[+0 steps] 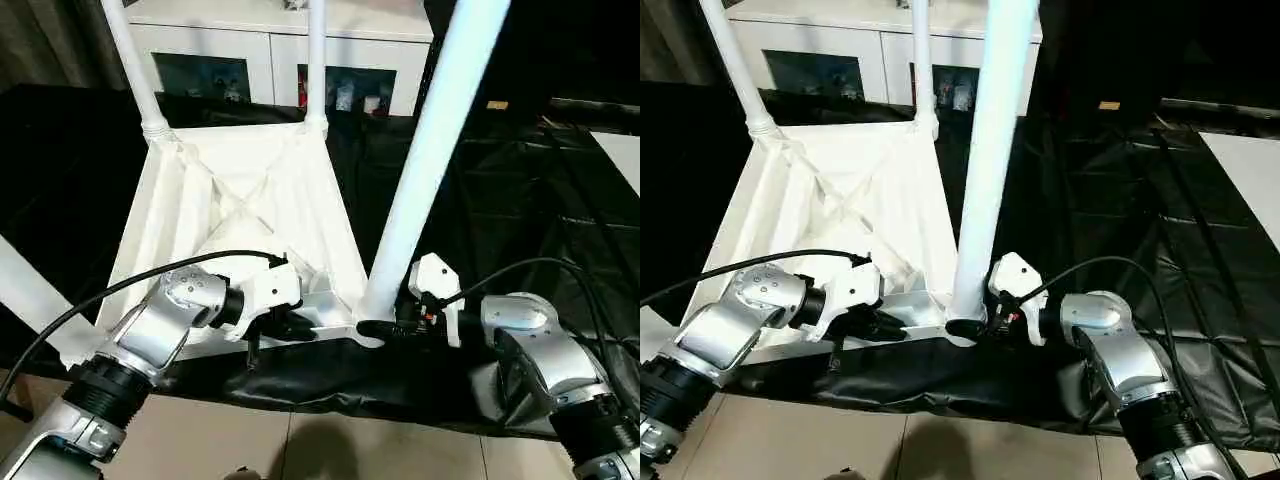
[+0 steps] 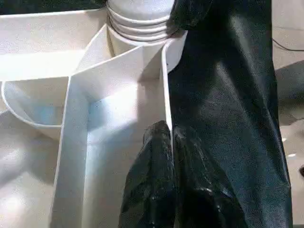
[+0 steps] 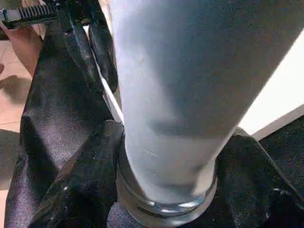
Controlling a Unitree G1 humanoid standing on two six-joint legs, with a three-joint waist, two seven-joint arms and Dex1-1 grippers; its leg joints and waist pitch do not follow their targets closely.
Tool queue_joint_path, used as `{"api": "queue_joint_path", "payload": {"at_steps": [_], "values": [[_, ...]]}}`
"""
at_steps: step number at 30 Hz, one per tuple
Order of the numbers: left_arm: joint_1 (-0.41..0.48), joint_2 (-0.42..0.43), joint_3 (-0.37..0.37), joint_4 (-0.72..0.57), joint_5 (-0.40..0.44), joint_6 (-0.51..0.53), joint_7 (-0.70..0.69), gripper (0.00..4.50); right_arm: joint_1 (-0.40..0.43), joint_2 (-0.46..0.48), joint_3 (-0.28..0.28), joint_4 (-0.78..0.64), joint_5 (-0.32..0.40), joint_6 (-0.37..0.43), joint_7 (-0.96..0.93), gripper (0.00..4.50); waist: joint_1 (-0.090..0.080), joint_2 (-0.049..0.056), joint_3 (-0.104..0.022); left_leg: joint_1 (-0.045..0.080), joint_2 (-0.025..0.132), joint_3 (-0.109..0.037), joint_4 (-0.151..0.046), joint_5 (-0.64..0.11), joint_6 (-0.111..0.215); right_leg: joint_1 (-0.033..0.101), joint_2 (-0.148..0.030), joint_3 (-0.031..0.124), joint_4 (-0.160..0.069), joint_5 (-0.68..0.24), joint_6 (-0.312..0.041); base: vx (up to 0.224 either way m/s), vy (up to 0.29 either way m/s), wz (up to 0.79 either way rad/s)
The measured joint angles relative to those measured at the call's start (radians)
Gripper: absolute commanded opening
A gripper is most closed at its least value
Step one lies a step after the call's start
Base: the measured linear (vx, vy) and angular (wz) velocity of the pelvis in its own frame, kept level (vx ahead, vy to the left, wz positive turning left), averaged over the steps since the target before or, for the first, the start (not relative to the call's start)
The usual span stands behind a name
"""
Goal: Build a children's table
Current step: Rotate leg to tighten
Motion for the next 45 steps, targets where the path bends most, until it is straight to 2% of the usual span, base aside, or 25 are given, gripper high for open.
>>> {"api": "queue_joint_path", "payload": {"at_steps": [5,11,15,18,22,23,24,26,27,31,32,33,35,37,38,39,42,45], "values": [[-0.041,-0.064,0.033,0.088,0.025,0.021,0.118,0.0,-0.03,0.092,-0.031,0.097,-0.046,-0.034,-0.181,2.59,-0.012,-0.001,0.0,0.004,0.0,0.0,0.0,0.001,-0.003,0.002,0.0,0.0,0.003,-0.001,0.002,-0.011,-0.003,0.0],[-0.105,-0.201,0.065,0.209,0.044,0.076,0.316,0.0,-0.052,0.244,-0.107,0.171,-0.087,-0.013,-0.506,2.59,-0.017,-0.001,0.0,0.002,-0.001,-0.001,0.0,0.002,-0.003,-0.001,0.0,0.0,0.002,-0.001,0.003,-0.027,-0.006,0.0],[-0.135,-0.289,0.093,0.263,0.045,0.119,0.437,0.0,-0.089,0.325,-0.144,0.224,-0.124,-0.01,-0.723,2.58,-0.036,-0.001,0.001,0.0,-0.001,-0.001,0.0,0.002,-0.003,-0.003,0.0,0.0,0.001,-0.001,0.003,0.0,0.0,0.0],[-0.167,-0.373,0.119,0.322,0.053,0.135,0.551,0.0,-0.127,0.408,-0.183,0.275,-0.174,-0.012,-0.942,2.58,-0.038,0.0,0.001,-0.003,-0.001,-0.001,0.0,0.002,-0.004,-0.004,0.0,0.0,0.001,0.0,0.004,0.0,0.0,0.0],[-0.181,-0.414,0.13,0.359,0.061,0.111,0.642,0.0,-0.157,0.431,-0.184,0.304,-0.21,-0.043,-0.999,2.58,-0.041,0.001,0.0,-0.006,-0.001,-0.002,-0.001,0.002,-0.004,-0.002,0.0,0.0,0.002,0.003,0.004,0.0,0.0,0.0],[-0.186,-0.413,0.142,0.366,0.067,0.108,0.673,0.0,-0.156,0.444,-0.184,0.296,-0.2,-0.061,-0.987,2.58,-0.051,0.001,0.0,-0.006,-0.001,-0.002,-0.001,0.002,-0.004,-0.003,0.001,0.001,0.002,0.003,0.004,0.0,0.0,0.0],[-0.202,-0.41,0.163,0.387,0.08,0.107,0.729,0.0,-0.146,0.474,-0.165,0.282,-0.184,-0.083,-0.927,2.58,-0.072,0.001,0.0,-0.006,-0.001,-0.004,-0.001,0.002,-0.004,-0.005,0.002,0.0,0.002,0.003,0.004,0.04,0.002,-0.22],[-0.212,-0.41,0.179,0.394,0.086,0.108,0.769,0.0,-0.119,0.531,-0.115,0.272,-0.182,-0.118,-0.903,2.58,-0.084,0.001,0.0,-0.011,-0.001,-0.013,0.0,0.003,-0.005,-0.011,0.004,-0.004,0.002,0.005,0.0,0.046,0.0,-0.21],[-0.214,-0.412,0.187,0.394,0.085,0.104,0.774,0.0,-0.122,0.529,-0.103,0.265,-0.181,-0.13,-0.9,2.82,-0.083,0.001,0.0,-0.015,-0.001,-0.014,0.0,0.005,-0.002,-0.014,0.004,-0.005,0.002,0.004,-0.001,0.061,-0.005,-0.03],[-0.214,-0.391,0.182,0.386,0.082,0.08,0.74,0.0,-0.11,0.482,-0.08,0.199,-0.188,-0.13,-0.882,3.01,-0.063,0.0,0.0,-0.019,-0.001,-0.012,0.0,0.004,0.004,-0.023,0.004,-0.005,0.002,0.002,-0.003,0.03,0.0,0.0],[-0.212,-0.382,0.177,0.385,0.081,0.073,0.726,0.0,-0.103,0.472,-0.08,0.181,-0.187,-0.129,-0.872,3.01,-0.061,0.0,0.0,-0.019,-0.001,-0.012,0.0,0.004,0.005,-0.023,0.004,-0.005,0.002,0.002,-0.003,0.0,0.0,0.0],[-0.208,-0.374,0.174,0.377,0.079,0.071,0.711,0.0,-0.095,0.456,-0.078,0.158,-0.187,-0.128,-0.86,3.26,-0.058,0.0,0.0,-0.018,-0.001,-0.011,0.0,0.004,0.005,-0.023,0.004,-0.005,0.002,0.002,-0.003,0.0,0.0,0.0],[-0.195,-0.352,0.169,0.363,0.079,0.063,0.682,0.0,-0.078,0.406,-0.084,0.119,-0.187,-0.129,-0.819,3.32,-0.054,0.0,0.0,-0.016,-0.001,-0.009,0.001,0.004,0.005,-0.022,0.003,-0.003,0.002,0.002,-0.003,0.0,0.0,0.0],[-0.183,-0.327,0.161,0.353,0.08,0.053,0.648,0.0,-0.052,0.356,-0.102,0.079,-0.184,-0.129,-0.764,3.58,-0.053,-0.001,0.001,-0.014,0.0,-0.007,0.001,0.004,0.004,-0.018,0.003,-0.003,0.002,0.002,-0.004,0.0,0.0,0.0],[-0.175,-0.311,0.154,0.34,0.079,0.05,0.625,0.0,-0.041,0.326,-0.101,0.059,-0.172,-0.126,-0.721,3.58,-0.053,-0.001,0.001,-0.014,0.0,-0.007,0.001,0.005,0.004,-0.018,0.003,-0.002,0.002,0.003,-0.004,0.0,0.0,0.0],[-0.155,-0.283,0.143,0.305,0.076,0.048,0.578,0.0,-0.007,0.25,-0.084,-0.001,-0.14,-0.117,-0.61,3.73,-0.049,0.0,0.001,-0.014,0.0,-0.007,0.0,0.005,0.003,-0.017,0.003,-0.002,0.002,0.003,-0.004,0.0,0.0,0.0],[-0.121,-0.224,0.138,0.259,0.061,0.04,0.5,0.0,0.038,0.112,-0.09,-0.064,-0.075,-0.079,-0.436,3.89,-0.044,0.001,0.001,-0.012,0.0,-0.006,0.0,0.005,0.003,-0.015,0.003,-0.002,0.003,0.004,-0.004,0.0,0.0,0.0],[-0.104,-0.182,0.133,0.231,0.049,0.033,0.425,0.0,0.063,0.038,-0.081,-0.119,-0.027,-0.054,-0.297,4.21,-0.044,0.001,0.001,-0.012,0.001,-0.006,0.0,0.005,0.003,-0.015,0.003,-0.002,0.003,0.005,-0.004,0.0,0.0,0.0]]}}
